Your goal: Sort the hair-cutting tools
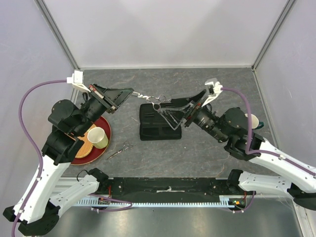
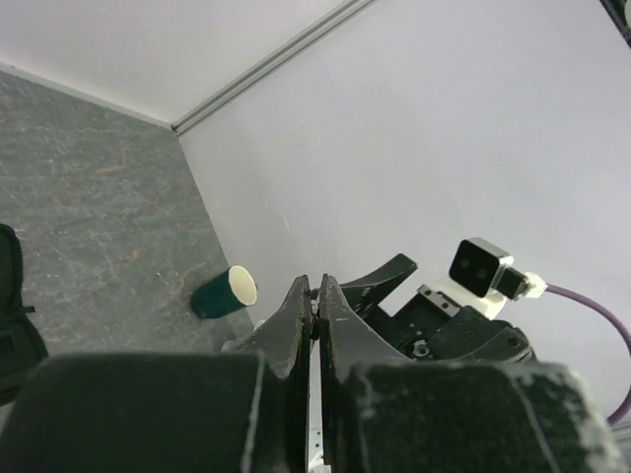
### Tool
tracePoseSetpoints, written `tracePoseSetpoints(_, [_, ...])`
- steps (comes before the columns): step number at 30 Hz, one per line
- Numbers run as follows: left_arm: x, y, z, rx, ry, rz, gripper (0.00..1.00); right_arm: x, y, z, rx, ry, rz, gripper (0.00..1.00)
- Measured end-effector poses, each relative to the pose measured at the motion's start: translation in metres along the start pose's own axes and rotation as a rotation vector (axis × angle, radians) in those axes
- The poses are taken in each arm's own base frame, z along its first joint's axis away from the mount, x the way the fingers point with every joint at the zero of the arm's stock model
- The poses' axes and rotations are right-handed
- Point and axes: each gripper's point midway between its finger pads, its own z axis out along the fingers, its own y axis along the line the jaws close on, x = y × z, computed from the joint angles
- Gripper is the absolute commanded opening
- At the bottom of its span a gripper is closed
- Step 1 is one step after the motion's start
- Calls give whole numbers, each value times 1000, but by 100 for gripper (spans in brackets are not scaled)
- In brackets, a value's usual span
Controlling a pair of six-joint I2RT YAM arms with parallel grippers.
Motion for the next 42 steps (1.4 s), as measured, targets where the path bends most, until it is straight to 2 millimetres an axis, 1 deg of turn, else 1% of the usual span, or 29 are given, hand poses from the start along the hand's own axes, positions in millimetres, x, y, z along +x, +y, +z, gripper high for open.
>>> tracePoseSetpoints(2, [-1, -2, 0, 2, -3, -26, 2, 11, 5, 8, -38, 28, 0, 98])
tracePoseSetpoints(4, [-2, -3, 2, 2, -9, -55, 2, 17, 10, 11, -70, 42, 3, 97])
tracePoseSetpoints(6, [-4, -2, 3, -2, -20, -78, 2, 20, 15, 13, -100, 48, 8, 96])
tracePoseSetpoints(8, [-4, -1, 4, -7, -27, -99, 2, 19, 19, 14, -121, 45, 15, 92])
tracePoseSetpoints(9, [-4, -1, 4, -8, -28, -108, 2, 18, 21, 15, -131, 40, 20, 89])
tracePoseSetpoints(10, [-4, 0, 5, -10, -27, -116, 2, 16, 23, 15, -144, 29, 27, 83])
tracePoseSetpoints(13, [-1, 2, 8, -9, -24, -146, 2, 15, 25, 17, -168, 13, 42, 72])
tracePoseSetpoints(15, [0, 5, 11, -11, -22, -165, 2, 16, 23, 21, -173, 1, 57, 68])
tracePoseSetpoints(16, [0, 5, 13, -8, -22, -175, 2, 17, 21, 23, -175, -3, 68, 64])
tracePoseSetpoints(18, [4, 7, 17, -3, -6, -192, 2, 21, 15, 29, -184, -13, 102, 59])
tracePoseSetpoints(19, [6, 9, 19, -5, -1, -198, 2, 24, 12, 30, -185, -13, 113, 54])
tracePoseSetpoints(21, [9, 12, 23, -8, 11, -210, 2, 32, 5, 31, -183, -9, 138, 49])
tracePoseSetpoints(22, [12, 15, 26, -13, 21, -218, 2, 35, 1, 31, -177, -9, 150, 44])
tracePoseSetpoints(23, [14, 20, 29, -21, 25, -226, 2, 37, -3, 31, -171, -12, 160, 41])
tracePoseSetpoints(24, [15, 22, 30, -26, 28, -237, 2, 37, -8, 32, -162, -18, 167, 40])
tracePoseSetpoints(26, [16, 25, 31, -27, 30, -247, 2, 37, -13, 32, -152, -26, 185, 42])
tracePoseSetpoints(28, [18, 27, 32, -25, 39, -252, 2, 36, -15, 30, -150, -38, 201, 48])
tracePoseSetpoints(31, [18, 29, 33, -20, 39, -264, 2, 27, -16, 28, -153, -63, 219, 56])
tracePoseSetpoints(32, [17, 28, 33, -16, 36, -267, 2, 24, -16, 28, -156, -72, 226, 56])
tracePoseSetpoints(35, [16, 28, 34, -8, 32, -274, 2, 18, -16, 28, -163, -93, 240, 45])
tracePoseSetpoints(36, [16, 28, 34, -5, 32, -276, 2, 17, -16, 27, -163, -96, 246, 37])
tracePoseSetpoints(38, [16, 28, 34, 1, 35, -280, 2, 18, -19, 28, -159, -101, 257, 24])
tracePoseSetpoints(39, [16, 27, 34, 4, 36, -283, 2, 18, -21, 28, -155, -100, 264, 13])
tracePoseSetpoints(40, [16, 27, 34, 7, 35, -285, 2, 19, -22, 28, -151, -99, 269, 8])
tracePoseSetpoints(42, [16, 27, 34, 10, 34, -293, 8, 17, -23, 29, -152, -104, 290, 0])
